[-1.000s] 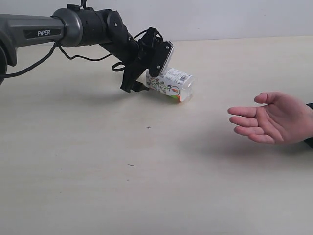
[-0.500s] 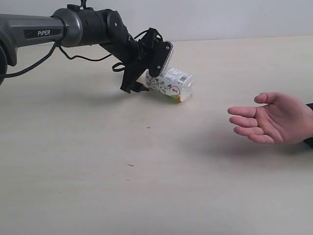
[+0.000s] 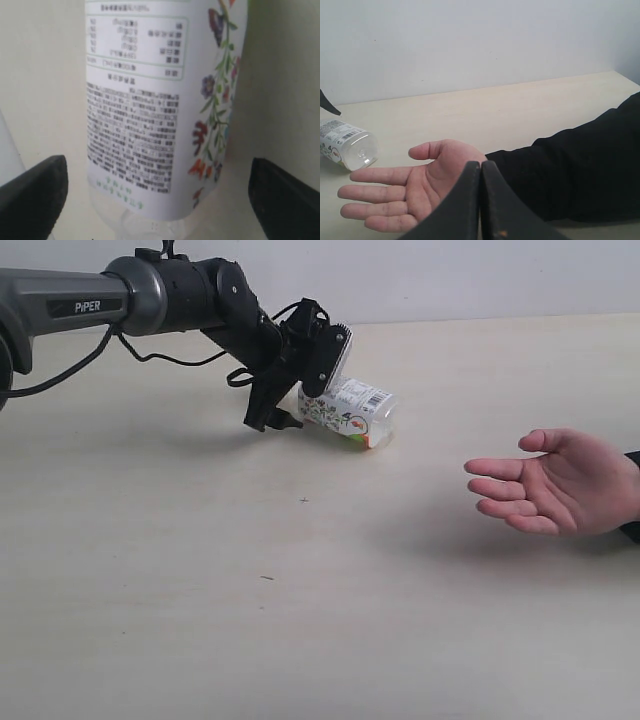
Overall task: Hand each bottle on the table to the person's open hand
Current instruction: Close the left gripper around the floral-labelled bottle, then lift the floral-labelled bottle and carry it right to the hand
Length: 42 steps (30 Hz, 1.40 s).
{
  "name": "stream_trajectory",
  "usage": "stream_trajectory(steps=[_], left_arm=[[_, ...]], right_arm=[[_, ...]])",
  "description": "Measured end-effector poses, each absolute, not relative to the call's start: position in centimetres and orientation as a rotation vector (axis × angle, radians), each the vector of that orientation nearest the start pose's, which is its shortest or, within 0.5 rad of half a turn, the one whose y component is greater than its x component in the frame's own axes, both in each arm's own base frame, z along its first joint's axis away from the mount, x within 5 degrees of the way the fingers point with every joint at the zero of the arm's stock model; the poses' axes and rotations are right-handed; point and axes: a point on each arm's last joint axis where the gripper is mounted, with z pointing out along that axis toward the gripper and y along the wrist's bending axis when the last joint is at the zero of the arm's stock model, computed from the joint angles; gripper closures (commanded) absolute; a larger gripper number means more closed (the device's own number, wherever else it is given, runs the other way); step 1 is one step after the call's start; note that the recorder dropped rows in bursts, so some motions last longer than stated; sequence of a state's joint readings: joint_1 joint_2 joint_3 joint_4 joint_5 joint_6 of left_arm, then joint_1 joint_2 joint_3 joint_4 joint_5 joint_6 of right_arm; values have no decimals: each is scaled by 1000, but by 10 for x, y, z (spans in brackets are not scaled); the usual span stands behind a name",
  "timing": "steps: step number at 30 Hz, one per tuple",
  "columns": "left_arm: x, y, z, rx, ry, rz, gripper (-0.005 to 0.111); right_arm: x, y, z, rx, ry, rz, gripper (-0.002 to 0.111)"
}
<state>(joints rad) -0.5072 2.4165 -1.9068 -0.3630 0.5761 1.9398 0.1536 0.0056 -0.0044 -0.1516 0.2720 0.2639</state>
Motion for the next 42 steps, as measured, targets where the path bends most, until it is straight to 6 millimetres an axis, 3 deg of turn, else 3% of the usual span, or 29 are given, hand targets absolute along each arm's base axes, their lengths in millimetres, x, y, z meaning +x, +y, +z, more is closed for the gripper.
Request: stream_trajectory(steps=[22,23,25,28,31,32,42], left_arm=[[454,-268,115,2263,1154,221,16],[454,-268,115,2261,1154,224,19],[454,-268,114,2258,1155,228,43],[454,-268,111,2262,1158,225,65],[455,-268,111,2260,1157,226,102],[455,-268,111,2260,1157,226,106],[454,-268,110,2262,1163,219,107]], right_arm=[[55,5,190,-2,1756,162,108],[55,5,190,-2,1756,162,108],[55,5,190,-2,1756,162,108],[55,5,190,-2,1756,162,108],[55,5,190,-2,1756,162,108],[55,5,190,-2,1756,162,108],[55,5,190,-2,1756,162,108]])
